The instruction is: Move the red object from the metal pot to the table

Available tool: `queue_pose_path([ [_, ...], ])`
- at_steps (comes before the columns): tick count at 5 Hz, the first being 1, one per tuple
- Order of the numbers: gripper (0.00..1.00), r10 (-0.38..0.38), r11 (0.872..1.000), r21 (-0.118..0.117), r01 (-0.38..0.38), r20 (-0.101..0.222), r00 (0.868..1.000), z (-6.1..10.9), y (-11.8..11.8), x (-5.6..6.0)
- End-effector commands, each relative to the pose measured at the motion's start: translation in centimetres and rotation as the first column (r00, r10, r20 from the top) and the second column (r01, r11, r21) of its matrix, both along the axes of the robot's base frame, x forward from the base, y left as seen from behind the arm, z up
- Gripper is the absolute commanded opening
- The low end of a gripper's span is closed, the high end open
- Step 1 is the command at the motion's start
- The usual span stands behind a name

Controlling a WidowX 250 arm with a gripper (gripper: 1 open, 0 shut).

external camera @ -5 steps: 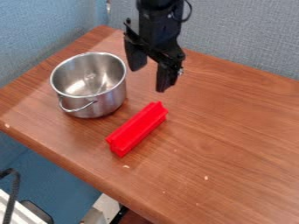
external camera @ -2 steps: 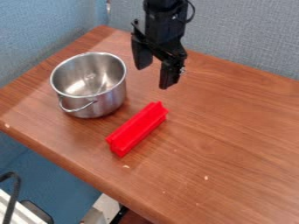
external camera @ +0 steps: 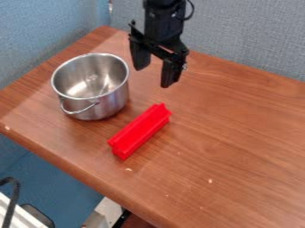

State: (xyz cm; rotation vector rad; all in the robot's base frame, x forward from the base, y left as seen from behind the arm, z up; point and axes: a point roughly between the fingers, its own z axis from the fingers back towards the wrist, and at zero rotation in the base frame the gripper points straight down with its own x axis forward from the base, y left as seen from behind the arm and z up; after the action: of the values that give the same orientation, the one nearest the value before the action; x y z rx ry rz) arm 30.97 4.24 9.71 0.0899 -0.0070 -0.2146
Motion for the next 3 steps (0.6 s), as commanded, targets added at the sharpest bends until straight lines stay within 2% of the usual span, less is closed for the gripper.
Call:
queue_pose_path([
  [1, 1.00, -0.039, 0.999, 0.000, 0.039, 0.035, 0.999, 1.8, 0.1, -0.2],
  [2, 1.00, -0.072, 0.997, -0.001, 0.072, 0.030, 0.997, 2.2, 0.1, -0.7],
  [3, 1.00, -0.041, 0.999, 0.003, 0.041, 0.030, 0.999, 2.6, -1.5, -0.7],
])
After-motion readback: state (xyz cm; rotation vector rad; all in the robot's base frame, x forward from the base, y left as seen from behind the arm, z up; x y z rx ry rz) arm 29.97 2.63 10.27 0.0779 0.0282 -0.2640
